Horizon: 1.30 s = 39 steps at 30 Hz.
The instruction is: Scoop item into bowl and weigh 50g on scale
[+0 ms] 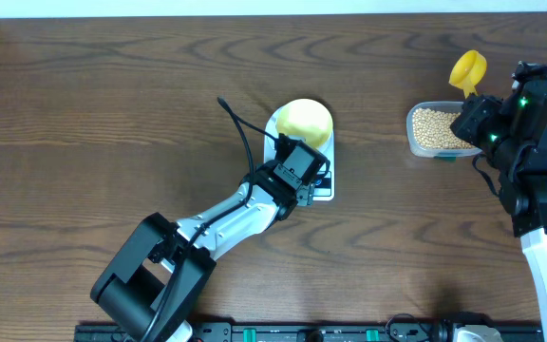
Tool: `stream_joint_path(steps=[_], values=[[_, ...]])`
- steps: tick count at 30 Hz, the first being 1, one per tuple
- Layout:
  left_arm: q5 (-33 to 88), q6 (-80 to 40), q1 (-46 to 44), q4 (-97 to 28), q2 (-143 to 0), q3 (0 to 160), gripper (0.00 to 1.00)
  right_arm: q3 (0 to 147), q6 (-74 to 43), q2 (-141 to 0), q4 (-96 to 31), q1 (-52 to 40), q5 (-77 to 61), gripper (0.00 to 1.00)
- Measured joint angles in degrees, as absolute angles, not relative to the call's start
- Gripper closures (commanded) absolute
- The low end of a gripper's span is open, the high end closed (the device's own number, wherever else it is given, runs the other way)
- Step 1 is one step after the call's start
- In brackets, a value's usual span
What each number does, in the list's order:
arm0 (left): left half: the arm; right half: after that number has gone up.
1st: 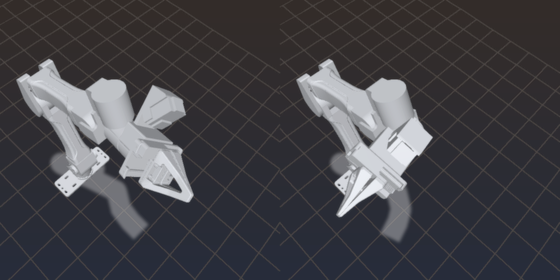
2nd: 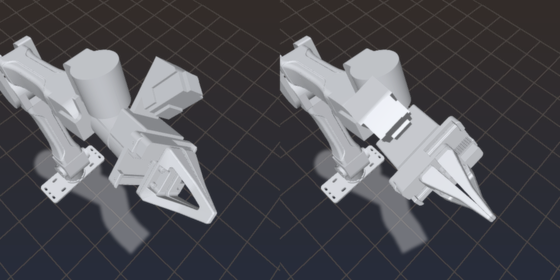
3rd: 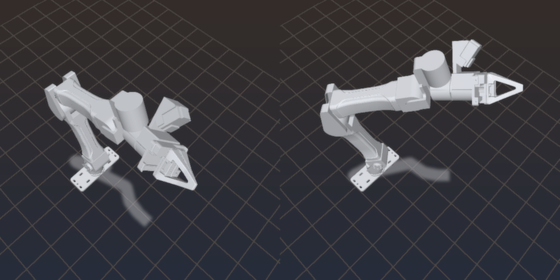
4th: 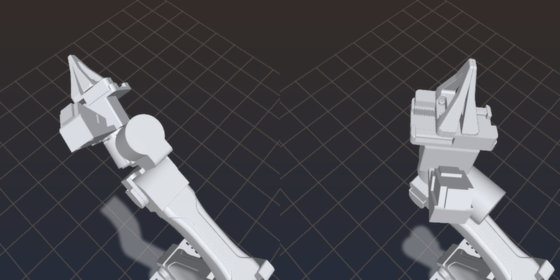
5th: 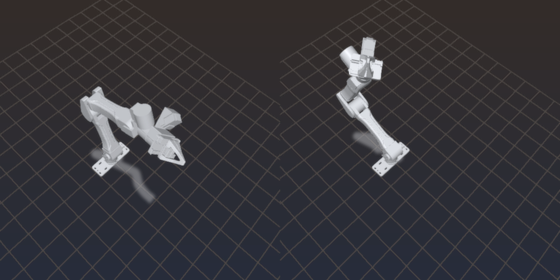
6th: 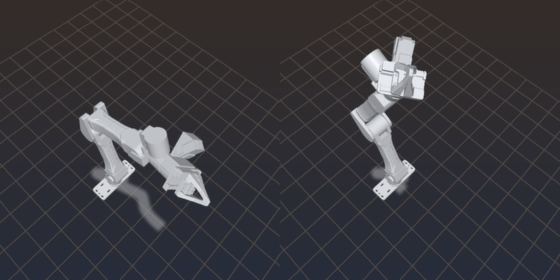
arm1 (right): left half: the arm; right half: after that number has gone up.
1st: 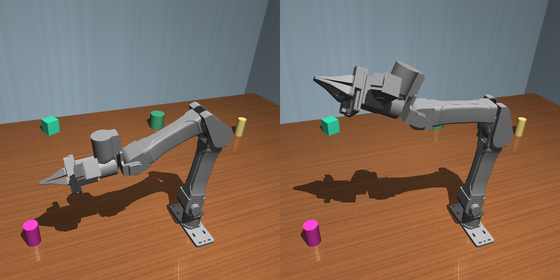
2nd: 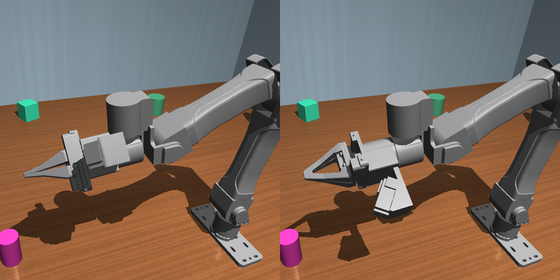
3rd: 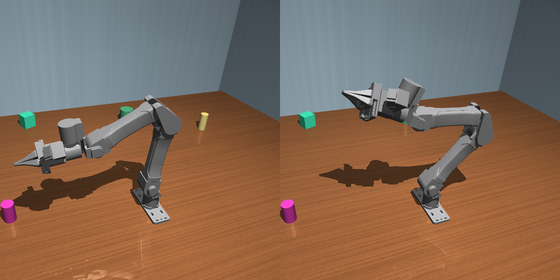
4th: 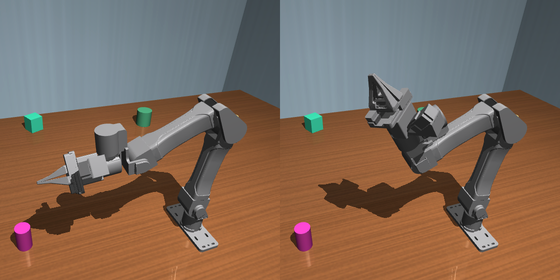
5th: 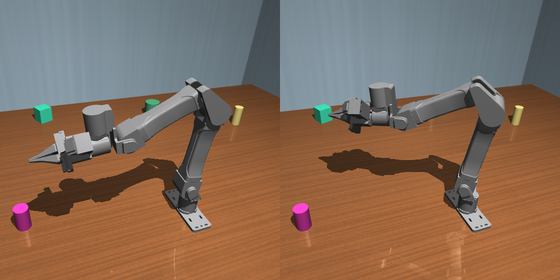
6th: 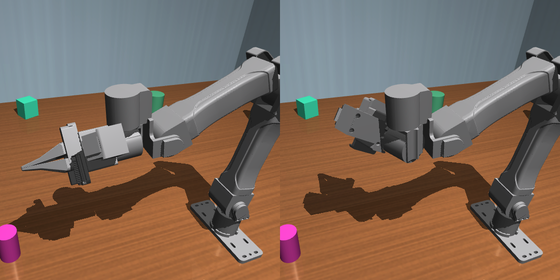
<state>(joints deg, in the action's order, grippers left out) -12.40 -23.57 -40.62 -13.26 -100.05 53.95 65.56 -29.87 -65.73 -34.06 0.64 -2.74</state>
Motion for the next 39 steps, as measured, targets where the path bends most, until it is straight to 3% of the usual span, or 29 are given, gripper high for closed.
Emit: stream_joint_path(steps=[39], values=[[-14.15, -23.77, -40.66, -12.86, -101.47, 54.68, 0.21, 65.56, -29.87, -65.73, -34.63, 0.64, -2.76, 0.99]])
